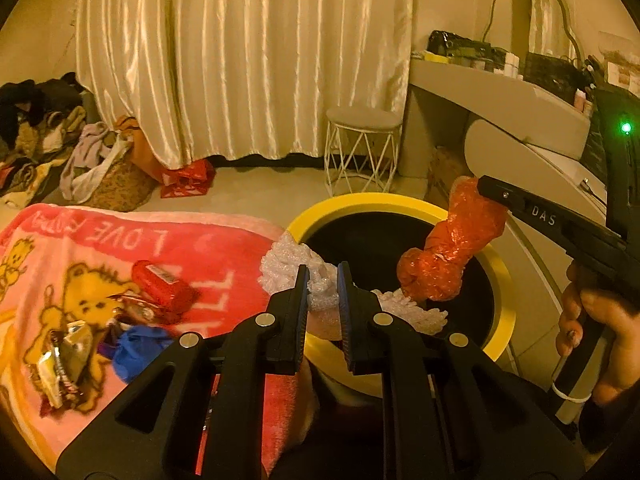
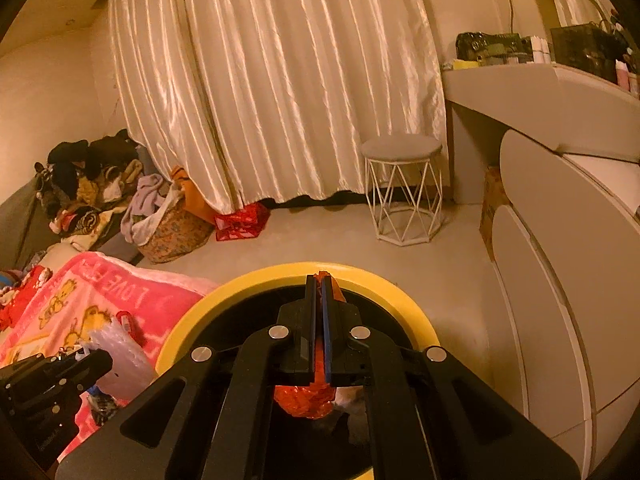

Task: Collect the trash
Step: 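Open both tools to drop the sleeve and bag into the bin, then move both open tools back toward the remaining trash on the blanket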

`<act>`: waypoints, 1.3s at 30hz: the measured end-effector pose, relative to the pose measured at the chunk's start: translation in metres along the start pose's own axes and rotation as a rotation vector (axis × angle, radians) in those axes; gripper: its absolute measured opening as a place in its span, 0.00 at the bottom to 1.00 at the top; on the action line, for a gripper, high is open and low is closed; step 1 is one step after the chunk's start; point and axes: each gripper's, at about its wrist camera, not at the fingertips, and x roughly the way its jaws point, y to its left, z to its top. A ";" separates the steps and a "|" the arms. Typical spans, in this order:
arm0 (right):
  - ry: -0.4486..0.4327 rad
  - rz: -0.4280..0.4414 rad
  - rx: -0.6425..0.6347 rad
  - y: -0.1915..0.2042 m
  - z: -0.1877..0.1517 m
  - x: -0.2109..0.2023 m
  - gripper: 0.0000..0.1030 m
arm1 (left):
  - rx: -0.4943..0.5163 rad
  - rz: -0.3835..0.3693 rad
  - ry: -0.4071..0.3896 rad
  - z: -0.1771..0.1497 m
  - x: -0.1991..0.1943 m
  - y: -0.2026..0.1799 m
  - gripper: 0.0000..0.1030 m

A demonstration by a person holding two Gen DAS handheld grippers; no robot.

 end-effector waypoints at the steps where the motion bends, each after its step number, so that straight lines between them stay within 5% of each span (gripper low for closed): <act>1: 0.003 -0.001 0.005 -0.001 -0.001 0.001 0.03 | 0.000 -0.007 0.007 0.000 0.003 -0.001 0.10; 10: 0.041 0.001 0.061 -0.013 -0.005 0.010 0.03 | -0.009 -0.067 0.032 0.002 0.019 -0.003 0.13; 12: 0.050 -0.001 0.074 -0.017 -0.005 0.011 0.07 | -0.026 -0.078 0.042 0.003 0.022 -0.001 0.22; 14: 0.050 -0.008 0.091 -0.019 -0.005 0.012 0.25 | -0.056 -0.097 0.052 0.003 0.023 0.003 0.53; 19: 0.048 -0.014 0.097 -0.021 -0.006 0.012 0.41 | -0.099 -0.101 0.021 0.001 0.012 0.011 0.89; 26: 0.039 -0.011 0.068 -0.013 -0.008 0.009 0.59 | -0.151 -0.064 -0.008 -0.002 -0.006 0.022 0.90; 39: -0.002 0.024 0.002 0.024 -0.006 -0.007 0.70 | -0.188 0.065 -0.070 -0.007 -0.040 0.048 0.90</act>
